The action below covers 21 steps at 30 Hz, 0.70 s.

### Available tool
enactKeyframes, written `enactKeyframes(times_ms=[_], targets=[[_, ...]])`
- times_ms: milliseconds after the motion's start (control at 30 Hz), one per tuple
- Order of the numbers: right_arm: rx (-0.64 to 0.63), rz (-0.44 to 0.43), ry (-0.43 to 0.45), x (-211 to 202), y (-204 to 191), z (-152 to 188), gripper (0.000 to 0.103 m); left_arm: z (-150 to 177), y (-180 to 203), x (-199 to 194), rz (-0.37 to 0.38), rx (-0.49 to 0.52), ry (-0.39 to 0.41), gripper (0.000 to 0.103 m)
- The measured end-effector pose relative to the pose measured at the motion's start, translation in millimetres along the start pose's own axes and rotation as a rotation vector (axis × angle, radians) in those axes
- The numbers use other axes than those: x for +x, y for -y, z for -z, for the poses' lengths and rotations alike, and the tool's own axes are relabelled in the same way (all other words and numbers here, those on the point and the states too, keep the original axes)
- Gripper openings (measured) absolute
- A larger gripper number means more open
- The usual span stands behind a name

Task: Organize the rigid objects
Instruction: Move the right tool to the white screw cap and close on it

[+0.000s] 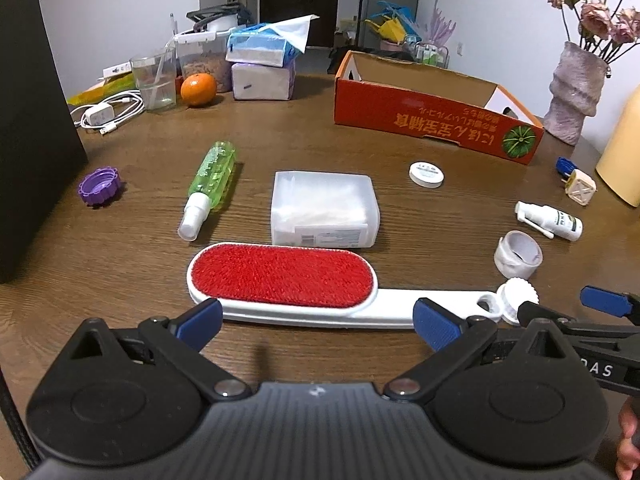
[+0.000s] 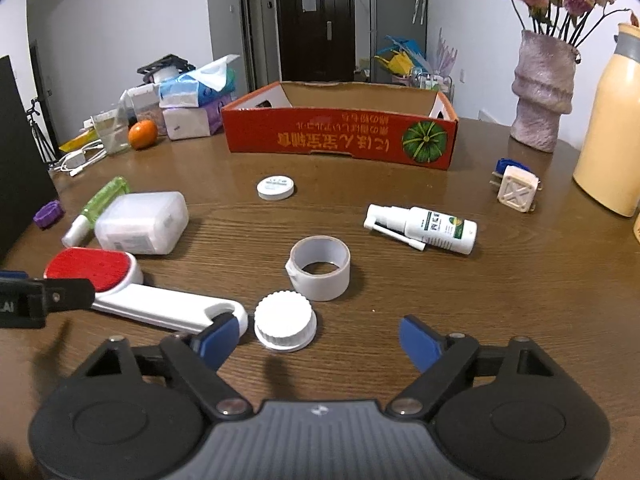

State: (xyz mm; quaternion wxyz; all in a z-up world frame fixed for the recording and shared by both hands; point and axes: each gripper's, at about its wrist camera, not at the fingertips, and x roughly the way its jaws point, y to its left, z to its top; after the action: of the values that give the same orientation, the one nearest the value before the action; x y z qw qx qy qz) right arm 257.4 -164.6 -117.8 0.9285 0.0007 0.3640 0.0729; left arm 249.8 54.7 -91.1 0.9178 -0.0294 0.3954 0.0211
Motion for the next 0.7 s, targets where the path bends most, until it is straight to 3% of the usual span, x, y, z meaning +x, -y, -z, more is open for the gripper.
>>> enactKeyframes(times_ms=[133,400,500,700], targets=[[-0.009,-0.015,-0.014,14,1,-2,0.077,-3,0,7,-0.003,-0.001,-0.007,0.103],[-0.021,-0.044,-0.022,29,2,-2,0.07,-6,3,19,-0.018,-0.021,-0.025,0.103],[-0.037,-0.092,0.009,27,2,0,0.04,-7,6,23,-0.029,-0.03,-0.032,0.103],[-0.019,-0.138,0.058,20,8,3,0.038,-13,15,29,-0.096,-0.056,-0.03,0.103]])
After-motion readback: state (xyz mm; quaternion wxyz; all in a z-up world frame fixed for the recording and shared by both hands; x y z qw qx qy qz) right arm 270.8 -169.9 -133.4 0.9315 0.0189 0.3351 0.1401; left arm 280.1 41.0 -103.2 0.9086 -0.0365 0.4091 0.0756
